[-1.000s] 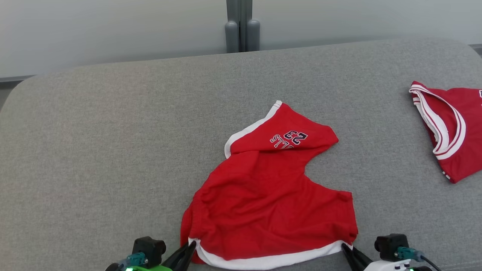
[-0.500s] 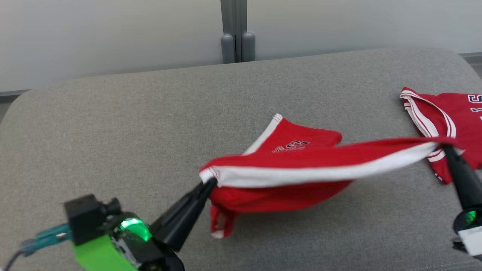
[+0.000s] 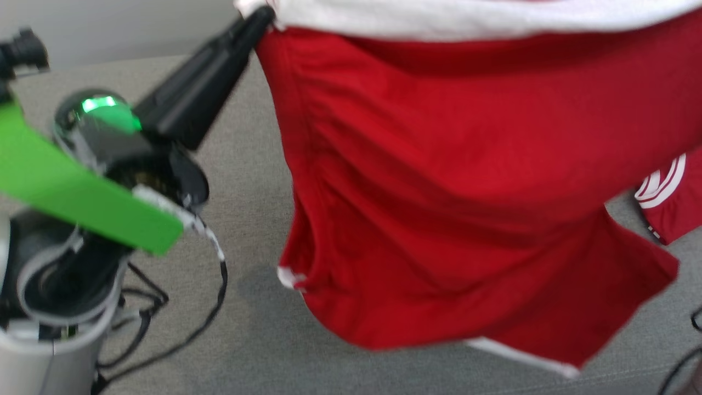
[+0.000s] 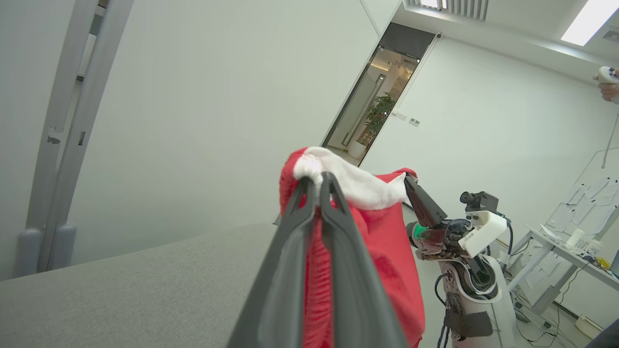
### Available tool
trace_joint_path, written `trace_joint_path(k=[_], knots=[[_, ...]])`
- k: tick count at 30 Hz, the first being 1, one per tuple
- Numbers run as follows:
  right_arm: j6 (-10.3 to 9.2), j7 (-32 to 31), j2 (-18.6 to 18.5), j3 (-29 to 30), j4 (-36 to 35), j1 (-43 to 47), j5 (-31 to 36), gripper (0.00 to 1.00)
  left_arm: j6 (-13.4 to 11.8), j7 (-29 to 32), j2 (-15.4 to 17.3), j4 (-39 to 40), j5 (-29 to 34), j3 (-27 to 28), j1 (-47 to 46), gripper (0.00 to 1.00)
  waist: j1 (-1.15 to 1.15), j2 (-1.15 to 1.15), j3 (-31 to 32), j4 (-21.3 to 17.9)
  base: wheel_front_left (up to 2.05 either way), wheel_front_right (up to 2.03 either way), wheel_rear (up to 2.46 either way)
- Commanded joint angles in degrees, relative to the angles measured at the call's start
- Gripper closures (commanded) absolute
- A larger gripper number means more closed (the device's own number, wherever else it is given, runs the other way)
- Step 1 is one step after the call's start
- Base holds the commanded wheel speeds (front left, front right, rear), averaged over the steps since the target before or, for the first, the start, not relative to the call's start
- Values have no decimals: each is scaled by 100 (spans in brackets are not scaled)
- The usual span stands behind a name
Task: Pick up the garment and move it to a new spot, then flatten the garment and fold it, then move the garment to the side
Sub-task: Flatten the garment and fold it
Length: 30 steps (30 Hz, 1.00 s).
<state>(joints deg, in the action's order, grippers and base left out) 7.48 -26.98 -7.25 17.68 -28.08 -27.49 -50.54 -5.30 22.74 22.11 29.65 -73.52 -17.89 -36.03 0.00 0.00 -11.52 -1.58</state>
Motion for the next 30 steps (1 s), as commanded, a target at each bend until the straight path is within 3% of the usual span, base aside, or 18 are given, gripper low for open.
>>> trace_joint_path(k=[1, 4, 7, 9, 13, 17, 21, 30], knots=[[0, -65, 138, -46, 269, -465, 174, 100, 8, 23, -51, -344, 127, 22, -349, 100, 0, 0, -560, -31, 0, 0, 0], [0, -31, 352, -140, 1193, -1695, 902, 100, 202, -187, -25, -1481, 813, -68, -1344, 100, 0, 0, -895, -62, 0, 0, 0], [0, 539, 420, -304, 2370, -2839, 1689, 100, 614, -918, -232, -2937, 1744, -297, -2322, 100, 0, 0, -1129, -121, 0, 0, 0], [-1, 1136, 422, -387, 3124, -3286, 1662, 100, 801, -1508, -473, -3763, 2024, -274, -2752, 100, 0, 0, -1174, -153, 0, 0, 0], [-1, 2121, 436, -795, 4122, -3673, 1551, 100, 1060, -2717, -648, -4956, 2638, -346, -3195, 100, 0, 0, -1222, -222, 0, 0, 0], [-2, 2536, 410, -1337, 4425, -2927, 1479, 100, 1237, -3324, -636, -5514, 2794, -673, -2764, 100, 0, 0, -1181, -281, 0, 0, 0], [0, 2751, 431, -1593, 4296, -1715, 1235, 100, 1273, -3612, -492, -5634, 2559, -863, -1765, 100, 0, 0, -1015, -295, 0, 0, 0], [-7, 2783, 408, -1458, 3492, 1965, 934, 100, 1270, -3782, -428, -5157, 1852, -1309, 1594, 100, 0, 0, -385, -57, 0, 0, 0]])
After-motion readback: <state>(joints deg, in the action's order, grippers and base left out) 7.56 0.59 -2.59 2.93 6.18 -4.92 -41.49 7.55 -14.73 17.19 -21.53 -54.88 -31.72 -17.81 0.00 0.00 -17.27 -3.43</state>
